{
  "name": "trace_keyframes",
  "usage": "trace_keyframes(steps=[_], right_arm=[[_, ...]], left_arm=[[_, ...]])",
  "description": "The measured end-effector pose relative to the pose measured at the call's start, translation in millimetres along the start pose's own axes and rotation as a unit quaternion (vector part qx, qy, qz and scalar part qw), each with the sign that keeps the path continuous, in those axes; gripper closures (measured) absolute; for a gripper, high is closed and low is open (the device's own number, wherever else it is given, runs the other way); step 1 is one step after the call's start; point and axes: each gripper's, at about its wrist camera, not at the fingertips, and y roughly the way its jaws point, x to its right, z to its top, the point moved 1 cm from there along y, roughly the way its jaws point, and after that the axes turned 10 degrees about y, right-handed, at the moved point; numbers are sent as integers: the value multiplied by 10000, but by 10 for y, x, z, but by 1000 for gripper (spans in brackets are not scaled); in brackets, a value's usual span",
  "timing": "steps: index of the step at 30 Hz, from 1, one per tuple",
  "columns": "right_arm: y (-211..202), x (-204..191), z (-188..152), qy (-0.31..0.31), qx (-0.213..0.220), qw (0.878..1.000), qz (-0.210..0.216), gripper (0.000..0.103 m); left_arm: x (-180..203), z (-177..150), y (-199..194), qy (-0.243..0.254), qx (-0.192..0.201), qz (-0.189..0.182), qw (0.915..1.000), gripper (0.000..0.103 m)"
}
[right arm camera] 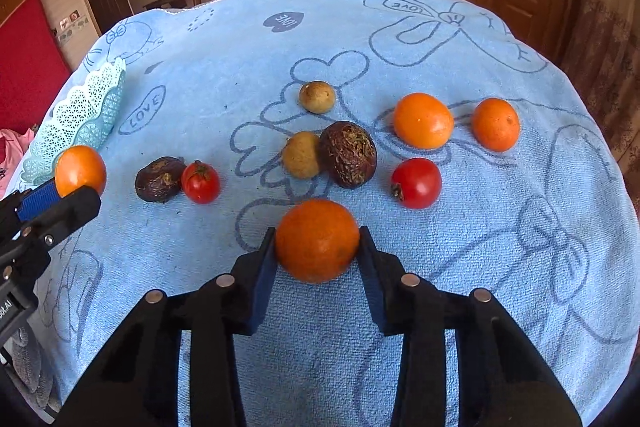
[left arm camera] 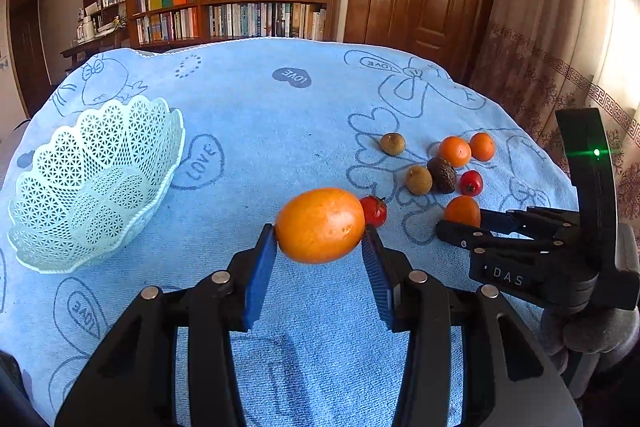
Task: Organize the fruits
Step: 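Carry both oranges into the mint basket and open both tools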
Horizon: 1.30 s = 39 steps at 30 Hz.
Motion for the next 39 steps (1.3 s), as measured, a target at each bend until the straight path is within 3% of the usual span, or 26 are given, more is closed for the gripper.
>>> trace_keyframes(steps=[10,18,22,24,30,39], right_arm=[[-165,-52,-50,36,145,9998,137,64],[-218,-189,-61,-31,147,9997,198,64],[-236,-288,-44,-82,139,9996,246,64],[-256,-350,-21,-123,147,9994,284,64],[-342,-691,130,-312,193,9976,585,64],[-261,-1544,405,-665,111,9893,1296,64]], left_arm=[[-575,93,-196,-407,221,556,9974,58],[-1209,54,-267,-824,235,1258,9883,58],[-1428,5,-328,-925,211,1434,9851,56],[-1544,-15,-366,-1072,219,1460,9832,40],[-1793,6,-573,-1351,429,1611,9767,14],[-2018,44,-796,-1577,636,1724,9702,5]])
